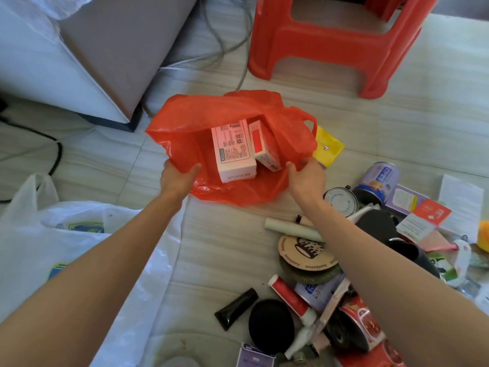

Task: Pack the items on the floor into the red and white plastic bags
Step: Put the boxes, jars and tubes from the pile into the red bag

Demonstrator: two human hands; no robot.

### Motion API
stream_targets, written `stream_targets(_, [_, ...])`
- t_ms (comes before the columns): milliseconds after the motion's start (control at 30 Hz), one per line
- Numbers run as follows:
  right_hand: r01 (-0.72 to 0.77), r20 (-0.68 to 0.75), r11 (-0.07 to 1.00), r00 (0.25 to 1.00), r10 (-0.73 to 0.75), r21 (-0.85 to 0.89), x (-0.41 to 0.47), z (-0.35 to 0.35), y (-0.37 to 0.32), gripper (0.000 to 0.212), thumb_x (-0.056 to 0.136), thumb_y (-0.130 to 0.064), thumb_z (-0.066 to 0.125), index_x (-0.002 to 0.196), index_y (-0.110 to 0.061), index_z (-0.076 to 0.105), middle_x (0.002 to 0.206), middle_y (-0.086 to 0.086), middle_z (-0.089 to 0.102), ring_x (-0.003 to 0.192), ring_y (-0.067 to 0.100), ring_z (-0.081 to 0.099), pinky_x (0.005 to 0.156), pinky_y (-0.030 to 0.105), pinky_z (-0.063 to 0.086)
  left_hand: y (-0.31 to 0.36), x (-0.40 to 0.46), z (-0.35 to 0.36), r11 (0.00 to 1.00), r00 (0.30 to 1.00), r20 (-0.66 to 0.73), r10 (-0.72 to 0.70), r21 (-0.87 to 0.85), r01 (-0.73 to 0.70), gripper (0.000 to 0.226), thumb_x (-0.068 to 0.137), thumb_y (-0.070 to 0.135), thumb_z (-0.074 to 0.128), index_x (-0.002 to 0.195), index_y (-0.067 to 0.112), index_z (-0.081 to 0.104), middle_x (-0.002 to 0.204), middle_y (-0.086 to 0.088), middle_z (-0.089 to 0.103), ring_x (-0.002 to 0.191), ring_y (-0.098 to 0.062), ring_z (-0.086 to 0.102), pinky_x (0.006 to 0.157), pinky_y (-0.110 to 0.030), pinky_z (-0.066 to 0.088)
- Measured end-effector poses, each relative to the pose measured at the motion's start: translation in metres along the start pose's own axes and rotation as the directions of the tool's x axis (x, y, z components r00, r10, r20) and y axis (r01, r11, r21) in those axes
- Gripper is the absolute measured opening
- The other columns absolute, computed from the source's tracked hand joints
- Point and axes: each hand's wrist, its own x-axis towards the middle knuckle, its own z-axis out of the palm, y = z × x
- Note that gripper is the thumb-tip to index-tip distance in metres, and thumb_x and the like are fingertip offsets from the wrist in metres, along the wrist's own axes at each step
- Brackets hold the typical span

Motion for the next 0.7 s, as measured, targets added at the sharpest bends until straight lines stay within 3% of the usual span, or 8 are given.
stream_targets(100, [0.024, -0.01, 0.999, 1.0, -0.024, -0.033, -0.001, 0.003, -0.001, 0.04, 0.091, -0.032, 0.054, 0.118, -0.004, 0.052, 0.121, 0.017, 0.058, 0.114, 0.034, 0.052, 0.09, 0.037, 0.041, 0.008, 0.004, 0.008, 0.997, 0.997, -0.053, -0.052, -0.067, 0.049, 0.058, 0.081, 0.024, 0.066, 0.128, 0.005, 0.039, 0.13, -0.014, 0.053, 0.115, -0.032, 0.054, 0.097, -0.042, 0.047])
stream_targets(167, [0.043, -0.011, 0.996, 0.999, -0.044, -0.075, -0.001, 0.004, -0.001, 0.05, 0.088, -0.038, 0.057, 0.121, -0.002, 0.046, 0.124, 0.017, 0.054, 0.116, 0.035, 0.05, 0.089, 0.038, 0.042, 0.008, 0.004, 0.009, 0.999, 0.991, -0.122, -0.049, -0.011, 0.048, 0.048, 0.083, 0.021, 0.062, 0.124, 0.003, 0.045, 0.125, -0.015, 0.056, 0.111, -0.033, 0.056, 0.089, -0.036, 0.048])
stream_targets(233, [0.055, -0.007, 0.989, 0.998, -0.056, -0.141, 0.0, 0.005, -0.001, 0.052, 0.089, -0.037, 0.056, 0.124, 0.0, 0.042, 0.128, 0.02, 0.051, 0.118, 0.036, 0.048, 0.09, 0.041, 0.041, 0.006, 0.002, 0.006, 0.999, 0.986, -0.166, 0.001, 0.053, 0.007, 0.037, 0.086, 0.018, 0.057, 0.119, 0.002, 0.053, 0.12, -0.016, 0.06, 0.107, -0.034, 0.057, 0.085, -0.035, 0.047])
stream_targets(333, [0.087, -0.046, 0.979, 0.994, -0.097, -0.186, 0.005, 0.001, -0.003, 0.034, 0.094, -0.025, 0.044, 0.115, 0.001, 0.052, 0.118, 0.023, 0.057, 0.11, 0.039, 0.053, 0.086, 0.042, 0.042, 0.004, -0.008, -0.004, 0.99, 0.978, -0.166, 0.129, 0.08, -0.117, 0.029, 0.088, 0.016, 0.054, 0.112, 0.0, 0.057, 0.11, -0.017, 0.063, 0.1, -0.032, 0.059, 0.083, -0.036, 0.047])
stream_targets(500, [0.106, -0.025, 0.99, 0.994, -0.108, -0.094, -0.003, -0.008, 0.005, 0.028, 0.091, -0.02, 0.044, 0.104, 0.003, 0.056, 0.108, 0.025, 0.061, 0.103, 0.04, 0.055, 0.079, 0.04, 0.041, -0.001, -0.04, -0.028, 0.958, 0.943, -0.173, 0.283, 0.087, -0.271, 0.023, 0.088, 0.017, 0.057, 0.1, -0.003, 0.059, 0.086, -0.011, 0.059, 0.081, -0.024, 0.054, 0.072, -0.032, 0.041])
stream_targets(600, [0.042, 0.054, 0.992, 0.998, -0.036, -0.118, -0.021, -0.01, 0.004, 0.053, 0.086, -0.039, 0.058, 0.114, 0.005, 0.049, 0.117, 0.025, 0.057, 0.109, 0.04, 0.054, 0.084, 0.042, 0.044, -0.001, -0.053, -0.044, 0.943, 0.924, -0.197, 0.328, 0.127, -0.308, 0.025, 0.087, 0.018, 0.059, 0.1, -0.004, 0.059, 0.086, -0.015, 0.06, 0.081, -0.028, 0.054, 0.076, -0.038, 0.044])
stream_targets(700, [-0.048, 0.054, 0.994, 0.997, 0.054, -0.1, -0.019, -0.008, -0.003, 0.04, 0.09, -0.026, 0.048, 0.11, 0.008, 0.055, 0.112, 0.029, 0.061, 0.106, 0.042, 0.057, 0.085, 0.043, 0.046, 0.005, -0.065, -0.06, 0.929, 0.911, -0.192, 0.364, 0.144, -0.341, 0.021, 0.087, 0.017, 0.059, 0.096, -0.002, 0.059, 0.08, -0.01, 0.057, 0.077, -0.026, 0.052, 0.073, -0.036, 0.042])
